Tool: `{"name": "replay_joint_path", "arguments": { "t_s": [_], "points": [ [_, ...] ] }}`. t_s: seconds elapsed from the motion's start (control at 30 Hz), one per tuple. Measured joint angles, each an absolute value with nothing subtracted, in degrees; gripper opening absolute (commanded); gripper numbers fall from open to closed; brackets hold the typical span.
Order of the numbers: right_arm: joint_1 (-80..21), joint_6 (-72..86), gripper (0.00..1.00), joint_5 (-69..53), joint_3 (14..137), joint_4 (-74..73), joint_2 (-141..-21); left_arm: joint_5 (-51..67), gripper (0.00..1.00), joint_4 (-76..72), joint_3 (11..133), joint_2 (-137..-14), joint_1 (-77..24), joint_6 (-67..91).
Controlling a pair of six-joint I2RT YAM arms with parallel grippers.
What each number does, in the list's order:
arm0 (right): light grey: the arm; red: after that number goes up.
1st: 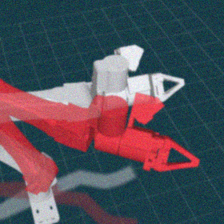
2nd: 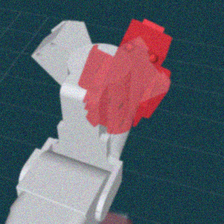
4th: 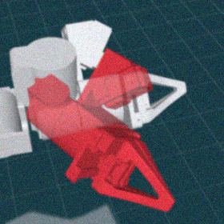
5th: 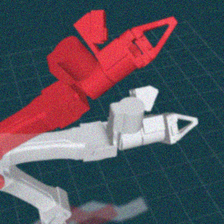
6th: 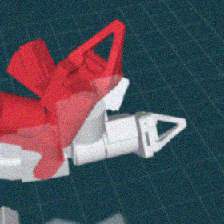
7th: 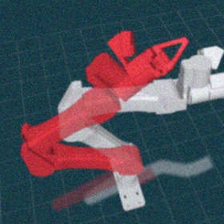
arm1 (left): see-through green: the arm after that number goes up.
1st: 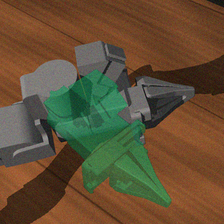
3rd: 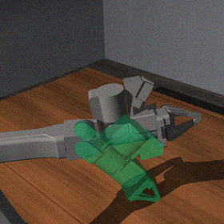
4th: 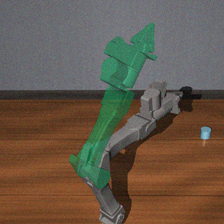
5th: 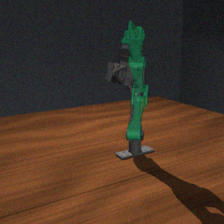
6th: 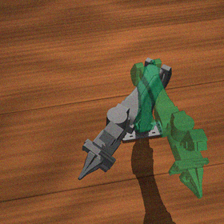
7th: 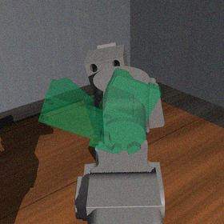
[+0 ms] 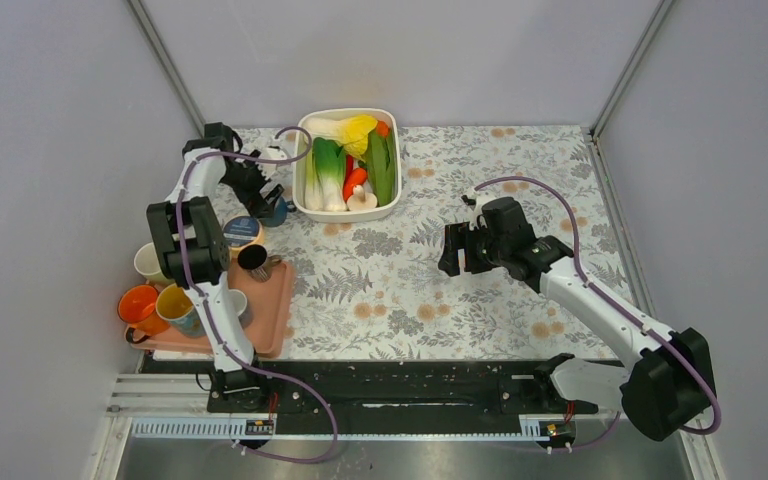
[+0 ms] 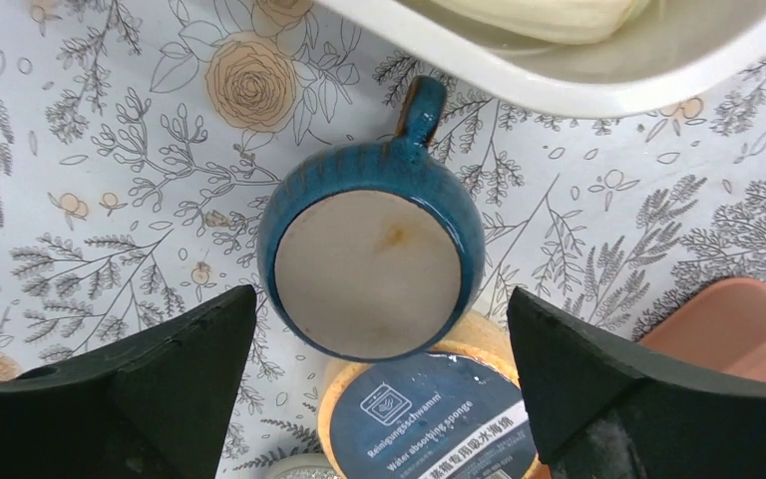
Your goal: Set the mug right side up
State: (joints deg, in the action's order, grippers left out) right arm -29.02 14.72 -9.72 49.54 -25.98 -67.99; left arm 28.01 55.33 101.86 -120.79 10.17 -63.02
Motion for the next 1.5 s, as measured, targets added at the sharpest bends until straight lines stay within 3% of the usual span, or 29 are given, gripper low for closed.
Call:
{"name": "replay_joint_path", "arguments": {
  "t_s": [0.2,0.23,0.3,0.33,0.5,0.7,0.87,1.27,1.4,1.5],
  "points": [
    [-29.0,14.4,0.82,-9.7,49.5,-25.9,-67.1,29.5,0.97,56.2,102.1,-117.7,8.6,-63.5],
    [-29.0,14.3,0.82,-9.7,49.5,-25.9,-67.0,29.6,0.93,56.2,102.3,-117.3,7.8,-63.5],
    [-29.0,14.2,0.82,-9.7,49.5,-25.9,-67.0,29.8,0.72,56.1,102.6,-116.7,5.9,-63.7],
    [-29.0,14.2,0.82,-9.7,49.5,-25.9,-67.0,29.8,0.67,56.1,102.8,-116.7,4.9,-63.9],
    [-29.0,14.2,0.82,-9.6,48.2,-25.6,-65.3,28.4,0.55,58.0,104.9,-118.1,1.2,-66.6],
    [-29.0,14.2,0.82,-9.5,47.0,-25.6,-62.7,24.5,0.56,62.1,113.6,-125.3,1.6,-69.2],
    [-29.0,14.2,0.83,-9.5,46.5,-25.5,-61.9,22.4,0.63,64.2,113.6,-127.2,2.2,-70.8],
    [-29.0,14.2,0.83,-9.5,46.2,-25.5,-61.8,16.0,0.61,58.5,113.1,-131.3,0.6,-67.1],
    [-29.0,14.2,0.83,-9.5,46.2,-25.5,-61.8,14.4,0.40,57.7,113.1,-132.1,0.6,-66.9],
    [-29.0,14.2,0.83,-9.5,46.2,-25.5,-61.8,13.7,0.13,56.9,113.1,-132.2,0.6,-66.7]
  ]
}}
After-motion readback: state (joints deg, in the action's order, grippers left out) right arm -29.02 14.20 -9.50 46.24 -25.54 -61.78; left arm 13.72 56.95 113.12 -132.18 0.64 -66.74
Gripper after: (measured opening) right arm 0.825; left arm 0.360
